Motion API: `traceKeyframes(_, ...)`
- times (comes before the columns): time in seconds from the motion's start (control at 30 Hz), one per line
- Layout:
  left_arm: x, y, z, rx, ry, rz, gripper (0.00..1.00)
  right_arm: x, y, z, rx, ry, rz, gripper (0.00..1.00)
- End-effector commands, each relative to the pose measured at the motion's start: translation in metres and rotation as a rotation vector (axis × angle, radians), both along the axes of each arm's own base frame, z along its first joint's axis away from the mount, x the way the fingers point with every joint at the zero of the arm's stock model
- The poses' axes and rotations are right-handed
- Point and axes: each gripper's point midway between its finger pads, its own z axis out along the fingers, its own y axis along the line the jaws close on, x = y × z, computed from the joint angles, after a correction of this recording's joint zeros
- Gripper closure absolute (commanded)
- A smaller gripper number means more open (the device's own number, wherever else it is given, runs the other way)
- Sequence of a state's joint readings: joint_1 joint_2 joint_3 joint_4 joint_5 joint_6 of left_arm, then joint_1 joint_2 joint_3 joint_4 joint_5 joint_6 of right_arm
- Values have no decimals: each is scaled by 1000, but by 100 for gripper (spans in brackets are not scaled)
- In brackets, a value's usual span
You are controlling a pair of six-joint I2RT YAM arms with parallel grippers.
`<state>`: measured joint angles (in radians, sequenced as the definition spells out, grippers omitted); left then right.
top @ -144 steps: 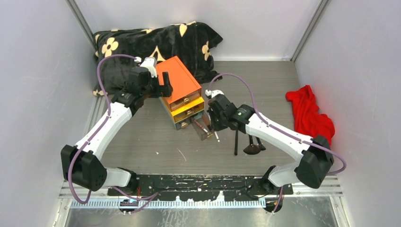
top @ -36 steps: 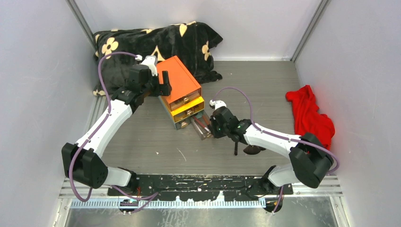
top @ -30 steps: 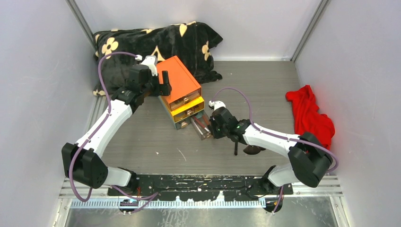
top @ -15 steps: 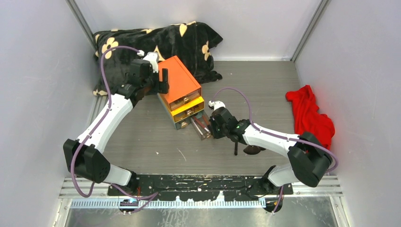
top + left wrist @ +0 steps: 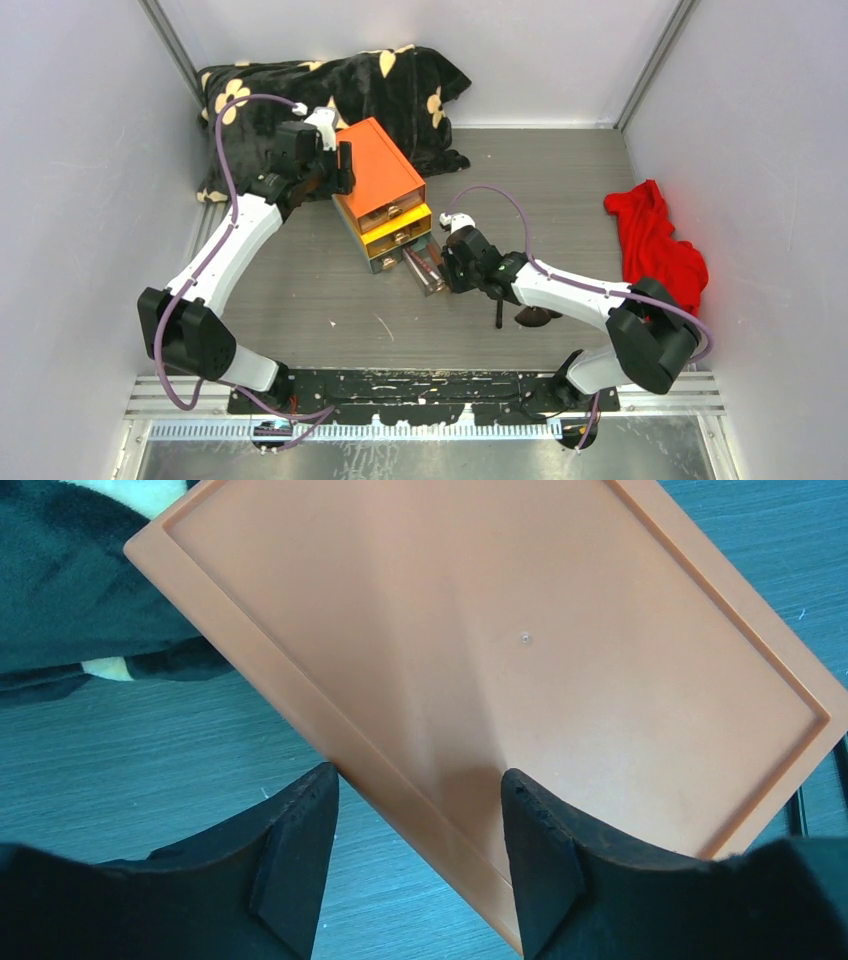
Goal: Organize the makeup
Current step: Close the drawer in the storage box.
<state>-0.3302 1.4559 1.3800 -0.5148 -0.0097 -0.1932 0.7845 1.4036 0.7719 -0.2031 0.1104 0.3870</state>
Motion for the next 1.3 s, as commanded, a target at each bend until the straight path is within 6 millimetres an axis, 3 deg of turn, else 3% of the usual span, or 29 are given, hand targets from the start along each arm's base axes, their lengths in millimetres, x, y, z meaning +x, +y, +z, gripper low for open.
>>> traceKeyframes(0.0, 17, -17, 30, -69, -103, -65, 42, 16, 10, 2, 15, -44, -8, 99)
traceKeyframes(0.17, 20, -20, 31, -80, -105, -75, 48, 15, 10, 0, 14, -41, -8, 99)
traceKeyframes(0.43, 9, -8, 51, -51, -148, -51, 40, 14, 9, -3, 12, -35, -7, 99)
traceKeyframes(0.8, 7, -18, 81, -113, -216, -88, 39, 13, 8, -6, 8, -26, -8, 99)
traceKeyframes(1.27, 25, -31, 38, -152, -160, -88, 40, 11, 5, -3, 5, -34, -14, 99)
